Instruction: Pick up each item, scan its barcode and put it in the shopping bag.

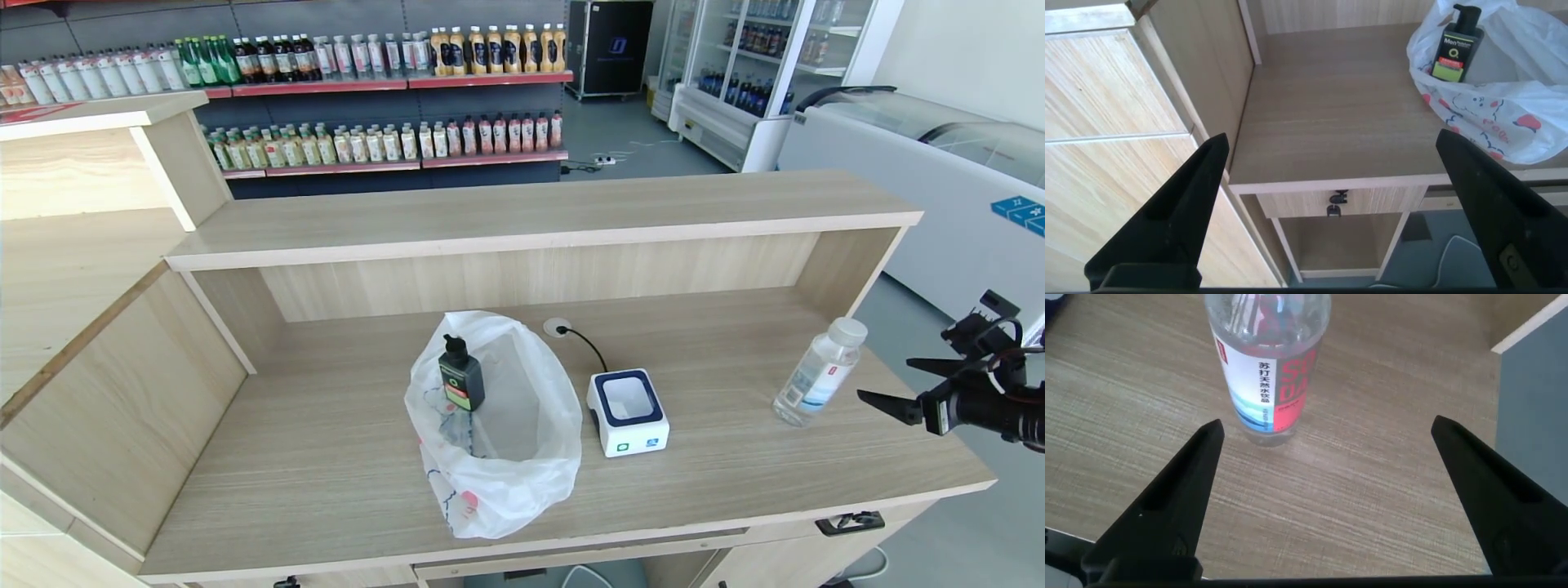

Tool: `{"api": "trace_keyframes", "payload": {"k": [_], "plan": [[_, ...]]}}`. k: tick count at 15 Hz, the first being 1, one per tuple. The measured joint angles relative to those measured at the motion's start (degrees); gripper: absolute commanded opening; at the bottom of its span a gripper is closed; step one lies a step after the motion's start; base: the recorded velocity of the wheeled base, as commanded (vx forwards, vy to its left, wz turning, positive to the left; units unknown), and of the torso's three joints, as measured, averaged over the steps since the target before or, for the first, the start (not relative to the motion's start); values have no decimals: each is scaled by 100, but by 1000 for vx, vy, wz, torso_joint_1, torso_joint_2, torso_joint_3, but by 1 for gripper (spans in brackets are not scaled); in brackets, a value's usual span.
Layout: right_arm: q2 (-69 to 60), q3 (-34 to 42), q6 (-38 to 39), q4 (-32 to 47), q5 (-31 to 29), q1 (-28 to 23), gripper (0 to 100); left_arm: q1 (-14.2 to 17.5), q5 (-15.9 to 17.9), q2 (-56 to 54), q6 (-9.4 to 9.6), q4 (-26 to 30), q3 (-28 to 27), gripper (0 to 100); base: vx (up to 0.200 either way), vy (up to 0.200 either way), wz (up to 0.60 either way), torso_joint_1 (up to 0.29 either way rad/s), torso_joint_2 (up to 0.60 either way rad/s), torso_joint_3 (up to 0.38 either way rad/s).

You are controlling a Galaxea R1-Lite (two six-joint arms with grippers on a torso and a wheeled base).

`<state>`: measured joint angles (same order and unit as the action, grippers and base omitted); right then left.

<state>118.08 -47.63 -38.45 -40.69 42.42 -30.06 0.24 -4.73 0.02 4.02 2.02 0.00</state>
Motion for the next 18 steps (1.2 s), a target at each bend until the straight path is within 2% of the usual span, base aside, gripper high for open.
{"api": "trace_keyframes", "payload": {"k": [18], "plan": [[786,-599,55,-156,0,766,100,5,0,0,2,-2,0,100,0,0,0,0,0,0]]}}
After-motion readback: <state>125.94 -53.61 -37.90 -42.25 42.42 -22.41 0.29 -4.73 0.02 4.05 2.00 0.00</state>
